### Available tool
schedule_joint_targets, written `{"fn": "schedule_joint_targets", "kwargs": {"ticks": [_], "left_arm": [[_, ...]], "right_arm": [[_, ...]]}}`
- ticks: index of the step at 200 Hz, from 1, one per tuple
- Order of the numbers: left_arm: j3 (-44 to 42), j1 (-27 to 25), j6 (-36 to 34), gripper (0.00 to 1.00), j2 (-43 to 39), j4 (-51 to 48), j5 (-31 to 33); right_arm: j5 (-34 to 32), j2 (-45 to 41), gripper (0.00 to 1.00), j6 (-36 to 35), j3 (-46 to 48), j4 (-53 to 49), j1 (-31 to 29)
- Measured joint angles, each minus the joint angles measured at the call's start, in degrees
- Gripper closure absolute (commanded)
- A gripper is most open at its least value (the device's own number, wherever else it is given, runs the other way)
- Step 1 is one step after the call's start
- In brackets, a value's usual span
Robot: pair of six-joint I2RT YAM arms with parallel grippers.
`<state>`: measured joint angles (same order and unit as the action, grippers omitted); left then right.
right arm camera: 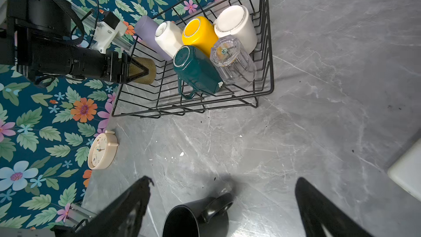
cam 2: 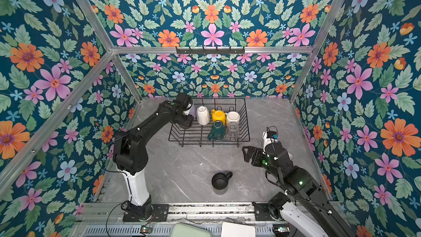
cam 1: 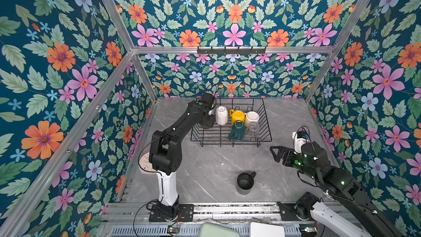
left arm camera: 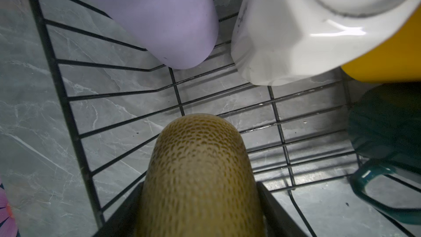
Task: Load the cups into the dish rack
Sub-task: 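Lower the olive glass upside down into the rack with the left gripper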
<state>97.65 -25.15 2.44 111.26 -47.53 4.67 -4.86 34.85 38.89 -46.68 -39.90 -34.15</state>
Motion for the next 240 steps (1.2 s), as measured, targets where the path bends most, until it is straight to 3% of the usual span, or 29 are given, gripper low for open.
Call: {"fn": "schedule_joint_targets", "kwargs": {"ticks": [84,108,142,168,198,240], "left_arm": [[1.36,-0.02,0.22,0.85,5.75,0.31,1.22],[1.66,-0.02,0.24,0.74,7.13,0.42,1.22],[1.92,0.00,0.28,0.48,8.39,0.39,1.20],[2.36,0.00,0.61,0.33,8.83,0.37,1.20],[2.80,0.00,0.70,0.22,9.29,0.68,1.36],[2.69,0.00,0.66,0.18,9.75,0.42,1.16]], "right_arm": [[-0.15,-1.16,0.01,1.14,1.75,-0.52,-0.02],[-0.13,-1.11,0.01,1.31,1.99,-0.52,-0.02],[0.04,-1.16,0.01,1.44,2.27,-0.52,0.00],[0.09,-1.18,0.01,1.44,2.27,-0.52,-0.02],[0.26,-1.09,0.01,1.44,2.27,-0.52,-0.02],[0.79,0.02,0.01,1.44,2.21,-0.52,-0.02]]}}
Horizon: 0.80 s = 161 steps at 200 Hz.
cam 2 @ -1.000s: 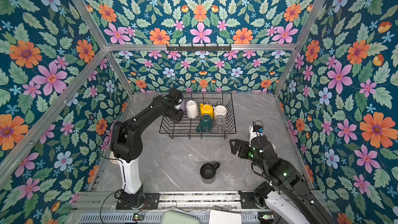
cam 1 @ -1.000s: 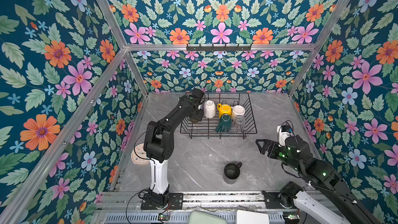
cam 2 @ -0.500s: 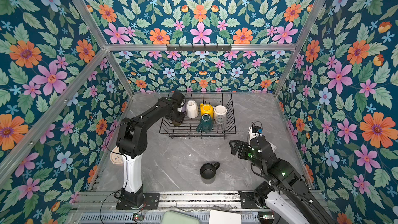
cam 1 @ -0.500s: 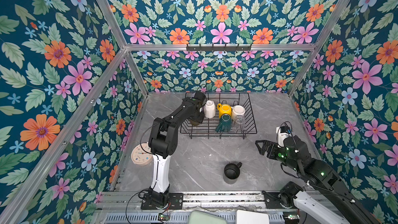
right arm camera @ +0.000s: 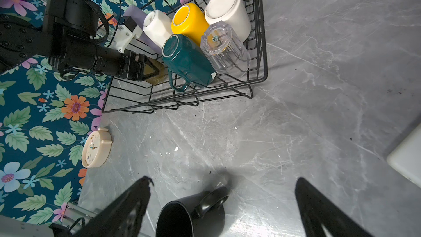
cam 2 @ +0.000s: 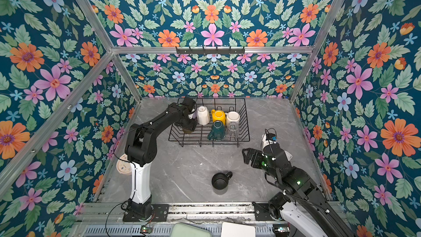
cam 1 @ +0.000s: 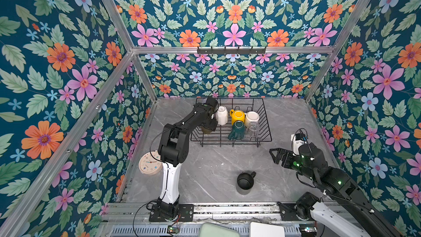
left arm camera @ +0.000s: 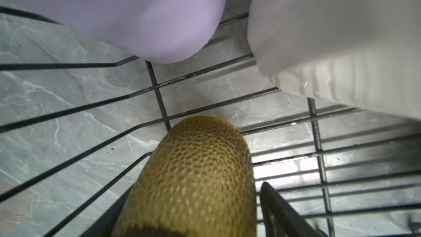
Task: Load the cups into the dish rack
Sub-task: 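Lower the olive glass upside down into the rack with the left gripper, then grasp the black mug rim with the right gripper while the left gripper lifts away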
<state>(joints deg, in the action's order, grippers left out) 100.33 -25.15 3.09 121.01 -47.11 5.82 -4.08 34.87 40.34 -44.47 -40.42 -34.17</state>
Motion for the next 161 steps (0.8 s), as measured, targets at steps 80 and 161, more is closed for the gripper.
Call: {"fn": "schedule_joint_targets", "kwargs": {"ticks": [80,161], "left_arm": [[0.00,-0.04,0.00,0.00,-3.82,0.20,-1.01],[-6.10,-0.04,0.81,0.00,-17.14,6.45,0.44]], "right_arm": [[2.34,6.45,0.16,-0.22,-2.95,-1.42,0.02],[2.08,12.98,0.32,4.81,-4.15,-7.85,-12.81]]}}
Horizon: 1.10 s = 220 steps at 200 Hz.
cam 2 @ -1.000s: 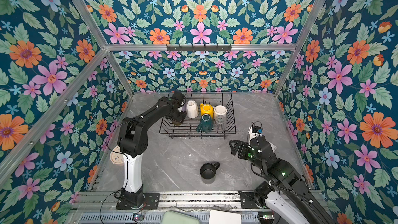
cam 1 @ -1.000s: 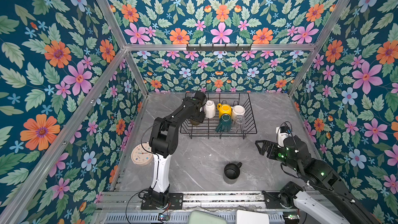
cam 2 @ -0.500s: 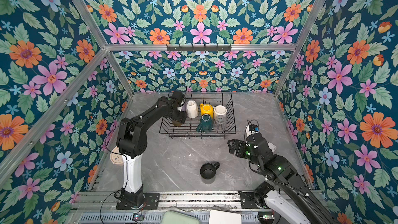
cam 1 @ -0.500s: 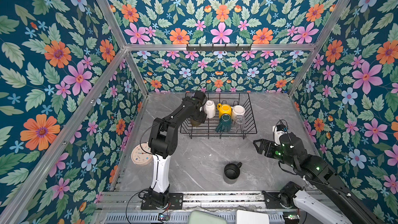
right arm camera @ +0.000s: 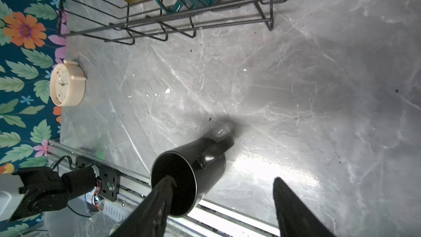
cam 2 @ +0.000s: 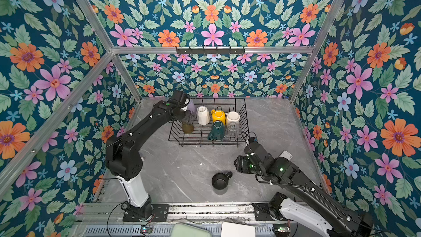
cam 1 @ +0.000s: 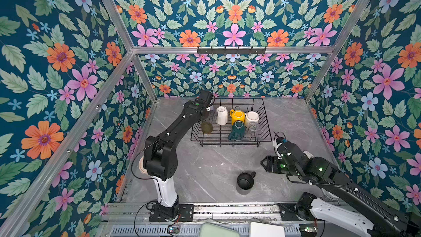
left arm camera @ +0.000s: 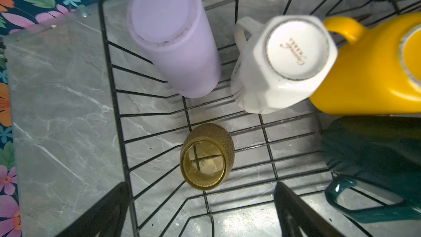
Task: Load the cups into the dish rack
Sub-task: 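Grasp the black mug rim with the right gripper while the left gripper lifts away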
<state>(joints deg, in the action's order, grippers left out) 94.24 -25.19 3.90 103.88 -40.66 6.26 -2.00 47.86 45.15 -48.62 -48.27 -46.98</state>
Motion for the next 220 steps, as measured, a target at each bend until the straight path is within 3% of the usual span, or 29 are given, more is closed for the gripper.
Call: {"fn": "schedule_joint_targets", "kwargs": {"ticks": [38,71,136,220], "left_arm": [[-8.26,0.07,0.94,0.00,-10.16,8.92,2.97],[-16.26,0.13,1.95,0.00,-19.06,17.79,4.48],[-31.93,0.61,3.63,0.00,-35.26,32.09,9.38],[-38.60,1.14,6.27,0.00,-43.56,36.89,10.64]], "right_arm": [[-5.49,3.52,0.34,6.64,-1.18,-3.21,-11.37],[-8.11,9.86,0.38,10.80,-3.17,-3.78,-17.55],[-8.20,19.80,0.52,14.95,-3.15,0.76,-20.35],[-7.15,24.50,0.62,19.71,0.79,5.64,-21.22]]}}
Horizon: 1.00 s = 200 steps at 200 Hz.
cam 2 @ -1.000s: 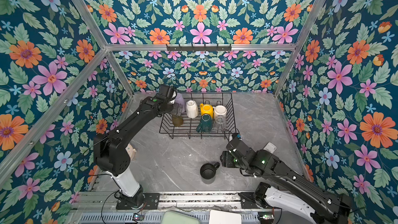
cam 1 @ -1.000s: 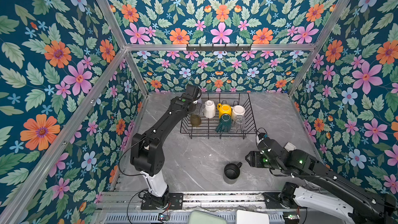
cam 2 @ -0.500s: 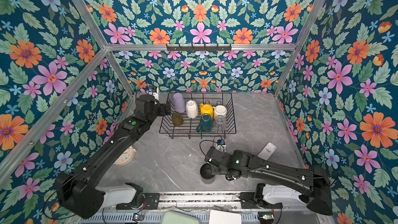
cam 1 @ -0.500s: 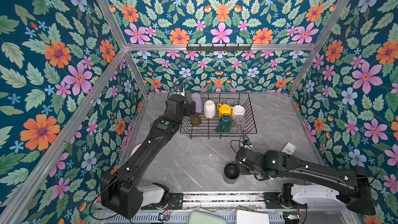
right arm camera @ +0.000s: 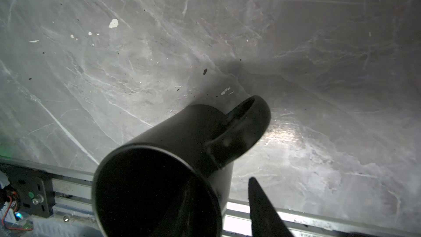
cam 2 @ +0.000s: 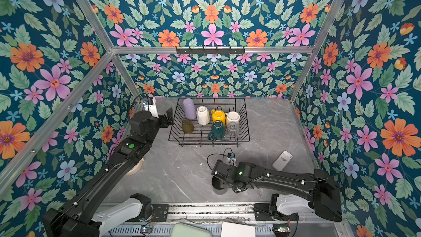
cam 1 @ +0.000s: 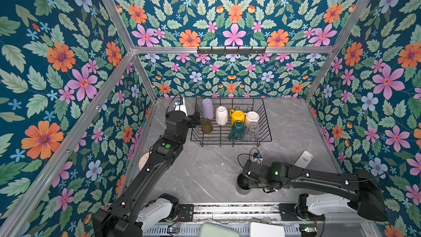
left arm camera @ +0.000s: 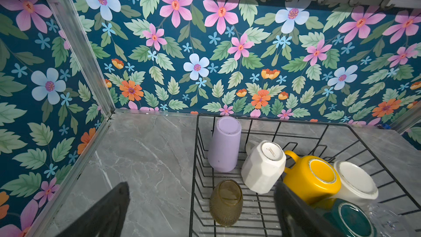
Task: Load the cups into the dish rack
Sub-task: 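Grasp the black mug rim with the right gripper while the left gripper lifts away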
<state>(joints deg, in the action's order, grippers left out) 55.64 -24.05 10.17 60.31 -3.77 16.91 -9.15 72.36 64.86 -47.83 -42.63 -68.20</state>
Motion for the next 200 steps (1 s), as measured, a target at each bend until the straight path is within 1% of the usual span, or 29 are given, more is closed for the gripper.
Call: {"fn": "schedule_joint_targets", "kwargs": {"ticks": [59,109,156,160,170,200], "left_arm": [[-1.44,0.11,1.51,0.00,-2.34,0.04,-0.22],[-1.57,0.09,1.88,0.00,-2.82,0.09,-0.37],[-1.60,0.22,1.92,0.00,-3.02,-0.02,-0.39],[-1.60,0.22,1.92,0.00,-3.02,-0.07,-0.39],[-1.62,0.22,2.03,0.00,-3.02,-0.11,-0.39],[-1.73,0.31,2.69,0.00,-3.02,-0.11,-0.66]], "right_arm": [[-0.04,3.19,0.67,0.90,0.09,1.79,-0.04],[-0.46,6.08,0.75,0.83,-1.09,1.90,-0.02],[-0.68,7.17,0.86,-0.35,-1.66,1.27,0.20],[-0.70,7.19,0.89,-0.55,-1.75,0.94,0.28],[-0.63,7.19,1.00,-0.61,-1.95,0.39,0.42],[-0.52,6.56,1.00,-1.25,-2.14,0.33,1.29]]}}
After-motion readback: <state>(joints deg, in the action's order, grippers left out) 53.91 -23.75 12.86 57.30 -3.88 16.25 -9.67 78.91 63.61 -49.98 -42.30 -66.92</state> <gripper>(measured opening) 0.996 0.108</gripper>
